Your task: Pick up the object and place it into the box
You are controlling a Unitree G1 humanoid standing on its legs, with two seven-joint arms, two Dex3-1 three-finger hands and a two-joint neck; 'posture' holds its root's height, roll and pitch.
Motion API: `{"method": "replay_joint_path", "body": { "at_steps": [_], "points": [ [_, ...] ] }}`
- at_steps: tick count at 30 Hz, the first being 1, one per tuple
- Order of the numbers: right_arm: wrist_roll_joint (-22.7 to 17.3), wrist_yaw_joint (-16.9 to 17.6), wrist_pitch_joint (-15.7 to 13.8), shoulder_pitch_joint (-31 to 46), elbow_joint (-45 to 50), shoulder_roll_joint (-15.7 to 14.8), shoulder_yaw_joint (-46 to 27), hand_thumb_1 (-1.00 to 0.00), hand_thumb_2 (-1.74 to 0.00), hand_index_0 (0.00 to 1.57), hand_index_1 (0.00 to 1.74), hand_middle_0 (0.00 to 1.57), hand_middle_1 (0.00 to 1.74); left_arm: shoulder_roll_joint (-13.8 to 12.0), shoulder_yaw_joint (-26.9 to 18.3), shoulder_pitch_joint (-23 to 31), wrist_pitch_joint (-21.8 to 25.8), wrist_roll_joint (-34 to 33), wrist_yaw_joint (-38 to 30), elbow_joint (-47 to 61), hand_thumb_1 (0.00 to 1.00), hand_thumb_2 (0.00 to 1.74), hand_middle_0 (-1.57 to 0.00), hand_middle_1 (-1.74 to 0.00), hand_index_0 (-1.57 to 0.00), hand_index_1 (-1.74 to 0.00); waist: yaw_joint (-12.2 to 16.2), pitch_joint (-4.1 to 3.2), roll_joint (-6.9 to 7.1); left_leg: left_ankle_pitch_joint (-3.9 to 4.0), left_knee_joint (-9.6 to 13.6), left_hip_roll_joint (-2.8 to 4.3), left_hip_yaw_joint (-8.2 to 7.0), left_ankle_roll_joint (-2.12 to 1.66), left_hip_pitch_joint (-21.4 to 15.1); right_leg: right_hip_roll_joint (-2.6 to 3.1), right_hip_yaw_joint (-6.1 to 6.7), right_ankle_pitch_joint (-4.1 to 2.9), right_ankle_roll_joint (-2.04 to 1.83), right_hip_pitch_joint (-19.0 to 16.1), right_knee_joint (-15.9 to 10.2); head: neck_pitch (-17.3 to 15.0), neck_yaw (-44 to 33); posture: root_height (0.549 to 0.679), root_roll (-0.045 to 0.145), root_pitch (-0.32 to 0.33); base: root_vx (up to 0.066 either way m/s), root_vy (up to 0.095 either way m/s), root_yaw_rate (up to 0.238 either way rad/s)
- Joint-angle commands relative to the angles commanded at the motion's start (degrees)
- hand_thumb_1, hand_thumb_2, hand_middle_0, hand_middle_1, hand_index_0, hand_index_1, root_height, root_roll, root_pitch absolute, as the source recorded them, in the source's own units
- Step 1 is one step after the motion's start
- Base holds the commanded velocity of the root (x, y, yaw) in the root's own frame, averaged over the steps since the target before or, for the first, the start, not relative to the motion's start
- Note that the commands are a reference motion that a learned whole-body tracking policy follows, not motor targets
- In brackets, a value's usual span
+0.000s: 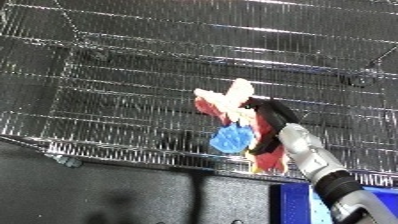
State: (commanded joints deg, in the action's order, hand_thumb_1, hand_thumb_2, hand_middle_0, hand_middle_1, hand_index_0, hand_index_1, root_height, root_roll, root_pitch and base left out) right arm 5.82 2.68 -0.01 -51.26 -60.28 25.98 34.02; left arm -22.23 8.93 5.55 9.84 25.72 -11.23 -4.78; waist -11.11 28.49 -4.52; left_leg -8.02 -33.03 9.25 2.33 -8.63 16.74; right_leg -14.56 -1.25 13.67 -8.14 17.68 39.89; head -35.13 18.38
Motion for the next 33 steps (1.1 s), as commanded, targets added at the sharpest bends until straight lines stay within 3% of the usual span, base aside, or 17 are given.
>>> {"method": "replay_joint_path", "body": {
  "at_steps": [7,16,17,22,23,33],
  "points": [
    [-0.91,0.86,0.18,-0.43,2.69,2.53,-1.02,-1.00,-1.74,1.57,1.74,1.57,1.74,-0.45,-0.33,-0.35,-0.15,0.75,0.14,-0.48,1.00,1.74,-1.57,-1.74,-1.57,-1.74,0.29,-0.29,0.26,0.08,0.12,0.06,-0.02,-0.17,-0.68,-0.03,0.13,0.29,0.06,-0.60,0.15,-0.11,0.38,0.638,0.036,-0.093,-0.006,-0.013,-0.011],
    [-2.73,2.79,-1.03,2.61,15.07,8.34,-4.53,-1.00,-1.74,1.57,1.74,1.57,1.74,-0.30,-0.94,-0.76,-0.79,0.66,0.17,-2.43,1.00,1.74,-1.57,-1.74,-1.57,-1.74,1.75,-1.30,1.12,0.12,0.50,0.33,-0.44,-0.13,-2.08,-0.13,0.13,0.42,0.07,-1.87,0.19,0.85,0.31,0.638,0.038,-0.108,-0.021,-0.011,-0.032],
    [-3.09,3.23,-1.35,4.76,20.25,10.48,-6.51,-1.00,-1.74,1.57,1.74,1.57,1.74,-0.13,-1.35,-0.76,-1.05,0.47,0.22,-2.94,1.00,1.74,-1.57,-1.74,-1.57,-1.74,2.41,-1.65,1.41,0.10,0.66,0.49,-0.61,-0.08,-2.63,-0.19,0.17,0.47,0.09,-2.35,0.14,1.06,0.52,0.638,0.038,-0.115,-0.010,-0.010,-0.036],
    [-4.17,4.47,-1.41,10.03,29.71,14.07,-11.74,-1.00,-1.74,1.57,1.74,1.57,1.74,0.25,-2.14,-0.67,-1.50,0.08,0.26,-3.51,1.00,1.74,-1.57,-1.74,-1.57,-1.74,3.76,-2.13,1.83,-0.04,0.64,0.80,-0.90,0.07,-3.51,-0.26,0.29,0.65,0.21,-3.13,0.31,1.83,1.52,0.638,0.039,-0.129,-0.013,-0.015,-0.022],
    [-5.09,5.63,-1.86,13.39,34.04,15.64,-15.51,-1.00,-1.74,1.57,1.74,1.57,1.74,0.55,-2.55,-0.42,-1.77,-0.15,0.35,-3.59,1.00,1.74,-1.57,-1.74,-1.57,-1.74,4.85,-2.49,1.98,-0.13,0.55,1.01,-1.17,0.15,-3.99,-0.25,0.50,0.76,0.27,-3.45,0.49,2.51,2.06,0.637,0.039,-0.137,-0.013,-0.007,-0.065],
    [-4.96,8.77,-2.59,31.11,48.73,18.44,-33.98,-1.00,-1.74,1.57,1.74,1.57,1.74,1.95,-4.52,1.56,-3.30,-1.25,0.84,-3.04,1.00,1.74,-1.57,-1.74,-1.57,-1.74,8.67,-4.08,2.37,-0.47,0.62,1.71,-2.30,0.35,-6.08,0.02,1.27,0.87,0.47,-5.32,0.01,4.03,8.96,0.637,0.042,-0.166,-0.009,-0.012,-0.072]
  ]
}}
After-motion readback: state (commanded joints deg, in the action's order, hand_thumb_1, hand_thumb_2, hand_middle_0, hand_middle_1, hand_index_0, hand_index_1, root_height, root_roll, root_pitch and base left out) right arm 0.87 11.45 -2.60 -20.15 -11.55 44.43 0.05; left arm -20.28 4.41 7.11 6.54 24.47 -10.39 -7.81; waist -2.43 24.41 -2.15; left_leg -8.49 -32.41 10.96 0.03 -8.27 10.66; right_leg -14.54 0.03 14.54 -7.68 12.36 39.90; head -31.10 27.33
